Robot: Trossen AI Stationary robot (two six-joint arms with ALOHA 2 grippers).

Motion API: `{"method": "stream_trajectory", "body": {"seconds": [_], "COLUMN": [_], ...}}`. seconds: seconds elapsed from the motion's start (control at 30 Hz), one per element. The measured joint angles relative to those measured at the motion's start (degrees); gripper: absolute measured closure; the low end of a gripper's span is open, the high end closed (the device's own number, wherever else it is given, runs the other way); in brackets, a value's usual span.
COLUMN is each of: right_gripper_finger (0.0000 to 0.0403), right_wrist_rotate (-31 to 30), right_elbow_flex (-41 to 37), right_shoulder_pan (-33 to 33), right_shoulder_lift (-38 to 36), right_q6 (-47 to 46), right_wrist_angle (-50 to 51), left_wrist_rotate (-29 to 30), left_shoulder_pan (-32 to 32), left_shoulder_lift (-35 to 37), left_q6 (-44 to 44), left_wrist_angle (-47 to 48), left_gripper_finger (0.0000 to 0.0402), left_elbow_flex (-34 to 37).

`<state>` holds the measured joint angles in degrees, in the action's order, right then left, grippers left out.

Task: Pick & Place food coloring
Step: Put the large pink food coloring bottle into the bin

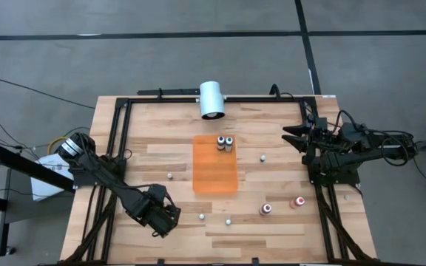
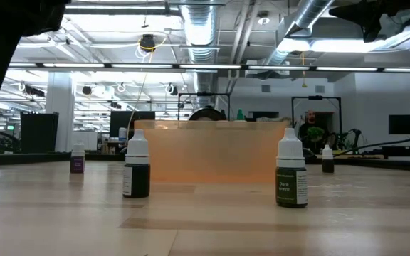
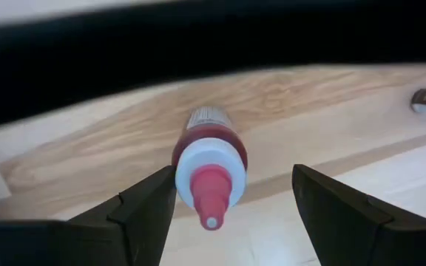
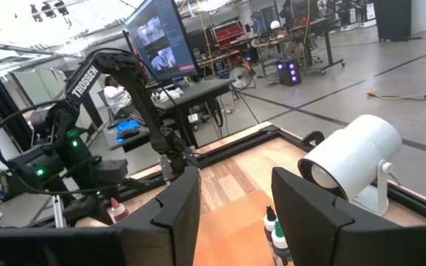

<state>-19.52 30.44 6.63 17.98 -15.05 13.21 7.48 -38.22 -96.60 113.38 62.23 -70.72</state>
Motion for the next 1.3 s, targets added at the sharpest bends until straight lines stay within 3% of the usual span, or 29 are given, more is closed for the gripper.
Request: {"method": "stream_trajectory", "body": {"seconds": [1.3], "right_gripper_finger": [0.0248], "right_wrist_rotate": [0.0], "right_elbow_flex": [0.0], "right_shoulder_pan": [0.0], "right_shoulder_lift": [0.0], "right_q6": [0.0], "right_wrist_angle": [0.0], "left_wrist_rotate": [-0.8], "left_shoulder_pan": [1.9], "left_shoulder_lift": [-0.1], "left_q6": [-3.7], "left_wrist_angle": [2.8], "left_gripper_finger": [0.0143], "left_elbow_flex": [0.1]}}
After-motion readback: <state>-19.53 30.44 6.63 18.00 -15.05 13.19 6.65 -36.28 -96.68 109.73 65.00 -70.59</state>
